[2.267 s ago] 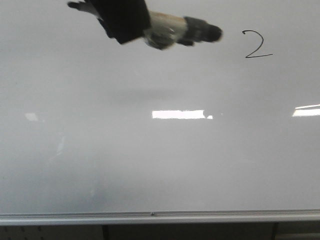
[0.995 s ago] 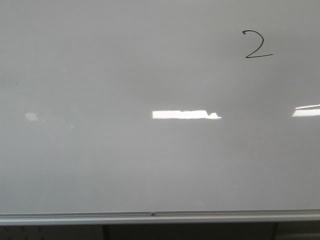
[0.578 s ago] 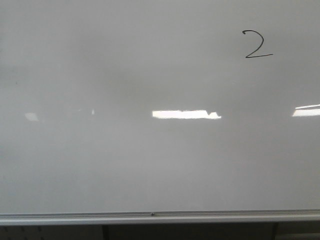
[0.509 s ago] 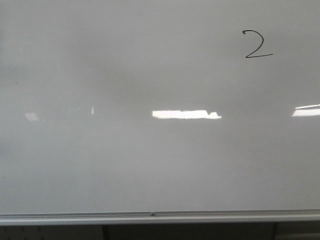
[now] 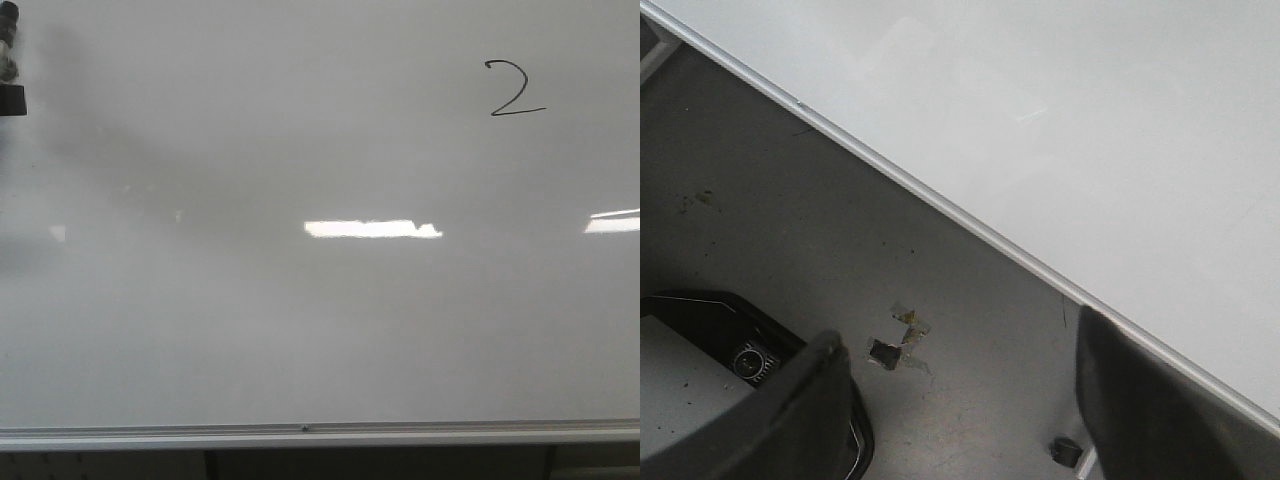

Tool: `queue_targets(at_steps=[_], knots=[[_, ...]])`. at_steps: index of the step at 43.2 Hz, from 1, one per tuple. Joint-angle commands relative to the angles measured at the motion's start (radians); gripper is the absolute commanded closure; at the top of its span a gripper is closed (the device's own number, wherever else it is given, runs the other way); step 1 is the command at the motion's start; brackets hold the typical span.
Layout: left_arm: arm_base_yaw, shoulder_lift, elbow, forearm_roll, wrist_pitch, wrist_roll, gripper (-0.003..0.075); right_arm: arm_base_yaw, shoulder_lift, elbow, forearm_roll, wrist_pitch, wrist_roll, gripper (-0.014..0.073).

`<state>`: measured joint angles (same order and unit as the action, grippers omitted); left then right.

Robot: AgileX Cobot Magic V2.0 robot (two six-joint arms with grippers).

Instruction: Write number 2 on whiteboard

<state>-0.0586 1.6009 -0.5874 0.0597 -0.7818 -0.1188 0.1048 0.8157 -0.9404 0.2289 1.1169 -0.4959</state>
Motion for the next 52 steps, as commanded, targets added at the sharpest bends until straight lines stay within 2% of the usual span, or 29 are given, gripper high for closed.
queue_targets(at_steps=[1, 5, 8, 16, 20, 27, 33, 44, 52], knots=[[0.001, -0.005, -0.056, -0.015, -0.04, 0.004, 0.0728, -0.007, -0.005, -0.03, 0.018, -0.047, -0.004, 0.0087], [0.003, 0.018, -0.086, -0.015, 0.01, 0.006, 0.0723, -0.007, -0.005, -0.03, 0.018, -0.045, -0.004, 0.0087], [0.003, 0.025, -0.104, -0.015, 0.056, 0.006, 0.0678, -0.007, -0.005, -0.03, 0.018, -0.045, -0.004, 0.0087], [0.003, 0.027, -0.119, -0.015, 0.103, 0.006, 0.0388, -0.007, -0.005, -0.03, 0.019, -0.045, -0.004, 0.0087], [0.003, 0.014, -0.119, -0.015, 0.122, 0.006, 0.0311, -0.007, -0.005, -0.03, 0.018, -0.045, -0.001, 0.0087], [0.003, -0.069, -0.119, -0.012, 0.216, 0.006, 0.0311, -0.007, -0.005, -0.03, 0.018, -0.046, 0.009, 0.0087], [0.003, -0.193, -0.131, 0.016, 0.38, 0.006, 0.0312, -0.007, -0.005, -0.03, 0.018, -0.063, 0.042, 0.0087], [0.003, -0.437, -0.274, 0.052, 0.896, 0.006, 0.0312, -0.007, -0.005, -0.03, 0.018, -0.137, 0.172, 0.0087], [0.001, -0.575, -0.379, 0.052, 1.196, 0.008, 0.0312, -0.007, -0.005, -0.03, 0.018, -0.152, 0.218, 0.0087]])
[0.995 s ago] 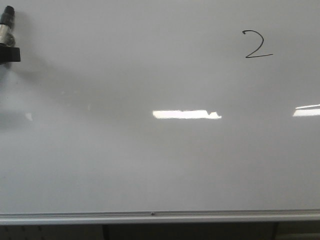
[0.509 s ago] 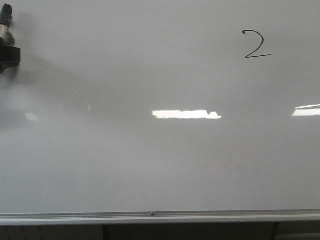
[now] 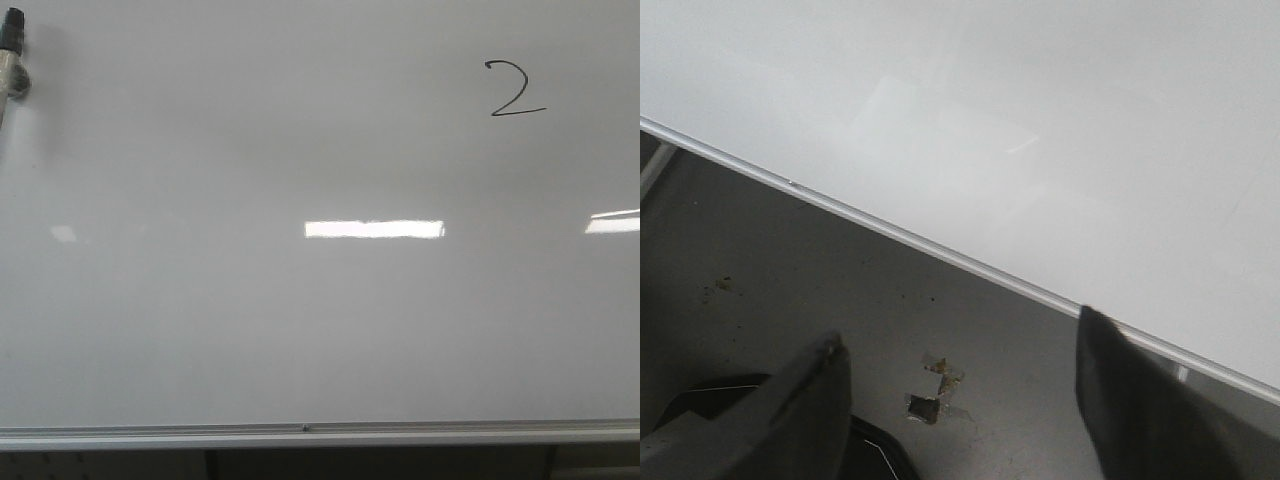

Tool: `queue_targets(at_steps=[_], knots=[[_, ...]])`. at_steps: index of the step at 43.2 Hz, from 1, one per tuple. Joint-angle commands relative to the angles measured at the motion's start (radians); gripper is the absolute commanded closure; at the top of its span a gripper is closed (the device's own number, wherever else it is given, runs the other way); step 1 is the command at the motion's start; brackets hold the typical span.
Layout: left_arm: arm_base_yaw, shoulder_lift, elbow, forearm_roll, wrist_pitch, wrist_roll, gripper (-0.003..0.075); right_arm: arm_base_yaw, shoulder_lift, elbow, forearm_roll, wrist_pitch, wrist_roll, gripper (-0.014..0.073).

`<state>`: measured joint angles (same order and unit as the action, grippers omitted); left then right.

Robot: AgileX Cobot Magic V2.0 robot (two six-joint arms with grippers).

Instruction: Write number 2 on whiteboard

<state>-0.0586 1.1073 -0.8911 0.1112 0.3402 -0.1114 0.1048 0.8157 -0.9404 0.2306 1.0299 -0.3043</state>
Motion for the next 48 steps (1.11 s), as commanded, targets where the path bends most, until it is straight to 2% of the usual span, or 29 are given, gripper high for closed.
queue_targets(at_steps=[1, 14, 20, 31, 48], knots=[[-0.001, -0.104, -0.09, 0.001, 0.114, 0.003, 0.0312, -0.007, -0.005, -0.03, 0.017, -0.066, 0.033, 0.0087], [-0.112, -0.318, -0.151, -0.002, 0.491, 0.1, 0.0312, -0.007, -0.055, -0.031, 0.015, -0.028, 0.074, 0.0087], [-0.161, -0.392, -0.151, -0.002, 0.589, 0.102, 0.0312, -0.007, -0.106, -0.031, -0.011, 0.034, 0.1, 0.0087], [-0.173, -0.493, -0.136, -0.018, 0.665, 0.102, 0.0312, -0.007, -0.223, -0.024, -0.108, 0.15, 0.185, 0.0087], [-0.173, -0.505, -0.062, -0.011, 0.607, 0.0, 0.0312, -0.007, -0.319, 0.004, -0.109, 0.148, 0.187, 0.0087]])
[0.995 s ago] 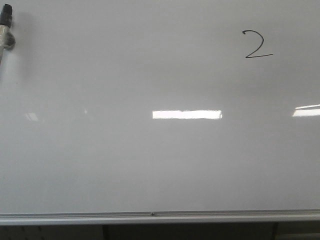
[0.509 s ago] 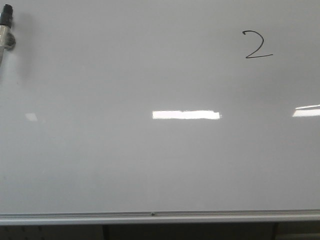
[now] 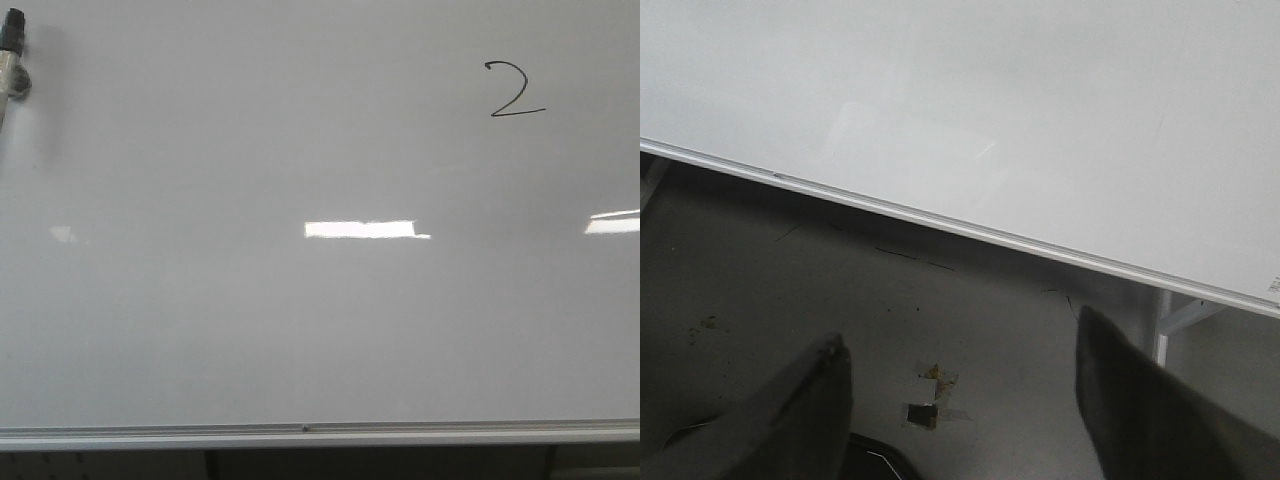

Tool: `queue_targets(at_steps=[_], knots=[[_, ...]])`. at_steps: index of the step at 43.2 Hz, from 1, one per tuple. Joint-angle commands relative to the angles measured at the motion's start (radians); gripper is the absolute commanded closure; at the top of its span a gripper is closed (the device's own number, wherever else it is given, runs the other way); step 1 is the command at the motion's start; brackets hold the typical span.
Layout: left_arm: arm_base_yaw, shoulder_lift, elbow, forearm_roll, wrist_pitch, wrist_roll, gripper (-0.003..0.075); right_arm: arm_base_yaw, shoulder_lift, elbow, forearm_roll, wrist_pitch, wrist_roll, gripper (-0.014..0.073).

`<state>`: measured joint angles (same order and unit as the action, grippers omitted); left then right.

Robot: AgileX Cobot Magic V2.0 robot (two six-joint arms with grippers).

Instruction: Write number 2 on whiteboard

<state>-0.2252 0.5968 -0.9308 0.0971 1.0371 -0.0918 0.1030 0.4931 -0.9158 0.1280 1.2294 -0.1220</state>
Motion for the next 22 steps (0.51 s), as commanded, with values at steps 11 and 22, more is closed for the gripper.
queue_targets(at_steps=[11, 22], knots=[[-0.006, 0.005, -0.022, 0.004, -0.099, -0.02, 0.047, -0.005, 0.003, -0.021, -0.006, -0.051, 0.005, 0.013], [-0.006, 0.005, -0.022, 0.004, -0.099, -0.02, 0.0692, -0.005, 0.003, -0.021, -0.006, -0.051, 0.005, 0.0486]])
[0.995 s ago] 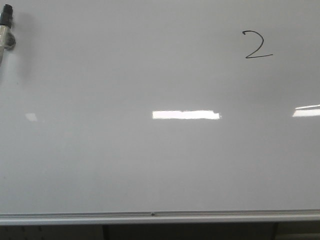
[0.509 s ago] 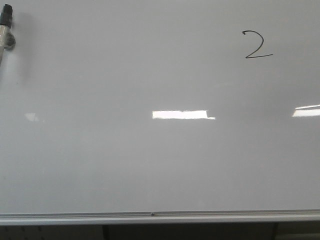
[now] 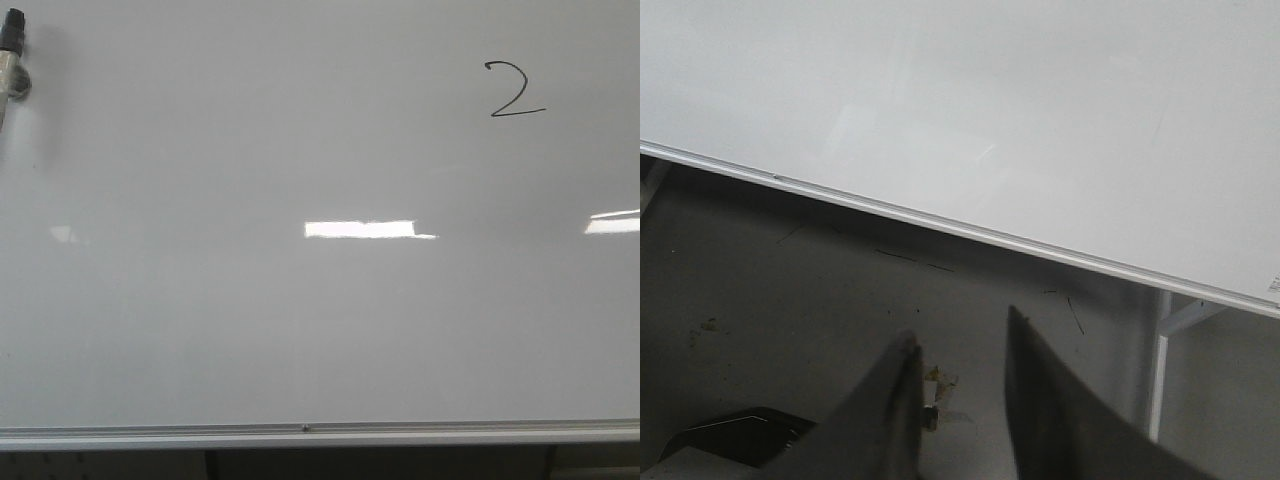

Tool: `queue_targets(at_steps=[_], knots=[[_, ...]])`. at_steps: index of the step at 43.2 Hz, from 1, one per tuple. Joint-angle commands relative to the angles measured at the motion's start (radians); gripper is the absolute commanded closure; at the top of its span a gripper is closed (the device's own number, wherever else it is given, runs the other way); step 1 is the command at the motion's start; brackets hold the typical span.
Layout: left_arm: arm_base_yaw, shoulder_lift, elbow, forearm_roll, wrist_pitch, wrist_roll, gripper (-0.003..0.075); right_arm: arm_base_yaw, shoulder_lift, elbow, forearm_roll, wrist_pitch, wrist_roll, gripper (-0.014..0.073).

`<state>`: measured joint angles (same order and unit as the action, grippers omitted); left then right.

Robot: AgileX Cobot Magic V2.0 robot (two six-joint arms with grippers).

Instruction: Write number 2 on whiteboard

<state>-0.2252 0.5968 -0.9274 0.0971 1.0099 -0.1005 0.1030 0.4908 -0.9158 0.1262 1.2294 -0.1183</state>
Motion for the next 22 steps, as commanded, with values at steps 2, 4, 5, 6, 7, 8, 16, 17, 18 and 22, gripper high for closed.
queue_targets(at_steps=[2, 4, 5, 6, 7, 8, 16, 17, 18, 22], knots=[[-0.006, 0.005, -0.025, 0.004, -0.074, -0.011, 0.0724, -0.005, 0.006, -0.021, -0.005, -0.051, 0.001, 0.0547], [-0.006, 0.005, -0.025, 0.004, -0.074, -0.011, 0.074, -0.005, 0.006, -0.021, -0.005, -0.051, 0.001, 0.0592], [-0.006, 0.005, -0.025, 0.004, -0.074, -0.011, 0.0741, -0.005, 0.006, -0.021, -0.005, -0.051, 0.001, 0.0608], [-0.006, 0.005, -0.025, 0.004, -0.074, -0.011, 0.0741, -0.005, 0.006, -0.021, -0.005, -0.051, 0.001, 0.063], [-0.006, 0.005, -0.025, 0.004, -0.074, -0.011, 0.0741, -0.005, 0.006, -0.021, -0.005, -0.051, 0.001, 0.0645], [-0.006, 0.005, -0.025, 0.004, -0.074, -0.011, 0.0741, -0.005, 0.006, -0.021, -0.005, -0.051, 0.001, 0.0663], [-0.006, 0.005, -0.025, 0.004, -0.082, -0.011, 0.0741, -0.005, 0.006, -0.021, -0.005, -0.057, 0.001, 0.0662], [-0.006, 0.005, -0.025, 0.004, -0.082, -0.011, 0.0741, -0.005, 0.006, -0.021, -0.005, -0.061, 0.001, 0.0662], [-0.006, 0.005, -0.025, 0.004, -0.082, -0.011, 0.0741, -0.005, 0.006, -0.021, -0.005, -0.063, 0.001, 0.0662], [-0.006, 0.005, -0.025, 0.004, -0.082, -0.011, 0.0741, -0.005, 0.006, -0.021, -0.005, -0.061, 0.001, 0.0662]])
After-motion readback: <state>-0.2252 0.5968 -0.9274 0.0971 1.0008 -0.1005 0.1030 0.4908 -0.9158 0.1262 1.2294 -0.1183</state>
